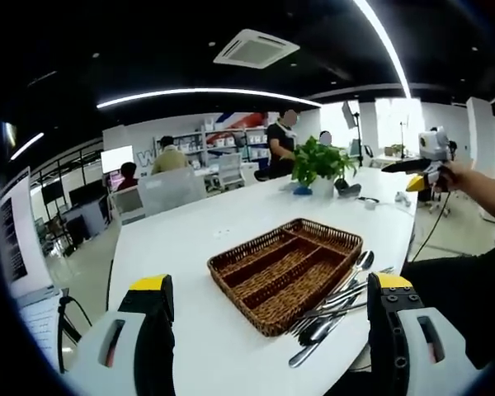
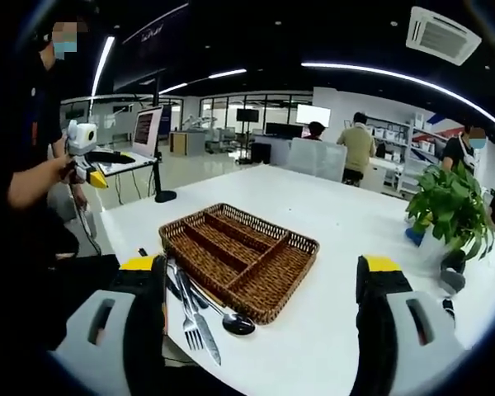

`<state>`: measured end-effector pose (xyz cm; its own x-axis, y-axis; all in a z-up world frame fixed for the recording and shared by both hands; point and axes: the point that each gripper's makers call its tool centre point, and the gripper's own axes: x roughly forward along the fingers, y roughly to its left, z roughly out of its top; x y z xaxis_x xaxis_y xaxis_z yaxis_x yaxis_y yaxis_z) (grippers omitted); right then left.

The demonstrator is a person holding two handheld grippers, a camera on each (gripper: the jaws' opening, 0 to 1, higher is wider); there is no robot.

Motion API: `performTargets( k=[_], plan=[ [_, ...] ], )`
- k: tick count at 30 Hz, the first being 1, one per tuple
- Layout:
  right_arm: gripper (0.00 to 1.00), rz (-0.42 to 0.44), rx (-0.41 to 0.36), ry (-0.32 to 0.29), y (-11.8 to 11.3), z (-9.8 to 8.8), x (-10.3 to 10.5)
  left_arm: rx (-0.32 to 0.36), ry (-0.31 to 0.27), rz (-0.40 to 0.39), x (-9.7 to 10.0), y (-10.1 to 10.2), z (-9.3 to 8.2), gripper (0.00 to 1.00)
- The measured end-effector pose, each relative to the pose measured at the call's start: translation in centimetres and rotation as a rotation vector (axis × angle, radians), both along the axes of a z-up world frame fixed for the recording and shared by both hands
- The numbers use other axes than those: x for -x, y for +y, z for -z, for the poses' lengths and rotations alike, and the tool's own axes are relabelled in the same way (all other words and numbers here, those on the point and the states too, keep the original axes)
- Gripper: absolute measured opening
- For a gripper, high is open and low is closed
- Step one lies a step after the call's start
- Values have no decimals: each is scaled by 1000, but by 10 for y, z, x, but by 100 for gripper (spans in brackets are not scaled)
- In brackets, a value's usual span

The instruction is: Arrange the knives, forks, and spoons in their matching storage slots by inserting each utensil handle-first until every utensil is classified and aligned in the correct compartment

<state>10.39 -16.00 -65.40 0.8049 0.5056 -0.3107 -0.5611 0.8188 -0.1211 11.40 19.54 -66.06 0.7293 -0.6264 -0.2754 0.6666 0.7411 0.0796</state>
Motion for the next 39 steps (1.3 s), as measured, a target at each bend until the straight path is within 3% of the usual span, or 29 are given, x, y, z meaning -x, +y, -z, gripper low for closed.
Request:
performTargets(
  k=[3,15,21,29,39],
  plan=[
    [100,-27,11,-22,8,4,1,-1,-5,2,2,-4,2,100],
    [96,-74,21,-7,29,16,-11,-14,4,-12,3,3,8,100],
    [96,-111,32,-7,41,26,-6,-4,23,-12,4,3,18,100],
    [91,-158,28,19,60,53,4,0,36,-20,2,7,25,100],
    [87,-184,48,34,67,70,13,-18,37,-15,5,8,34,100]
  ],
)
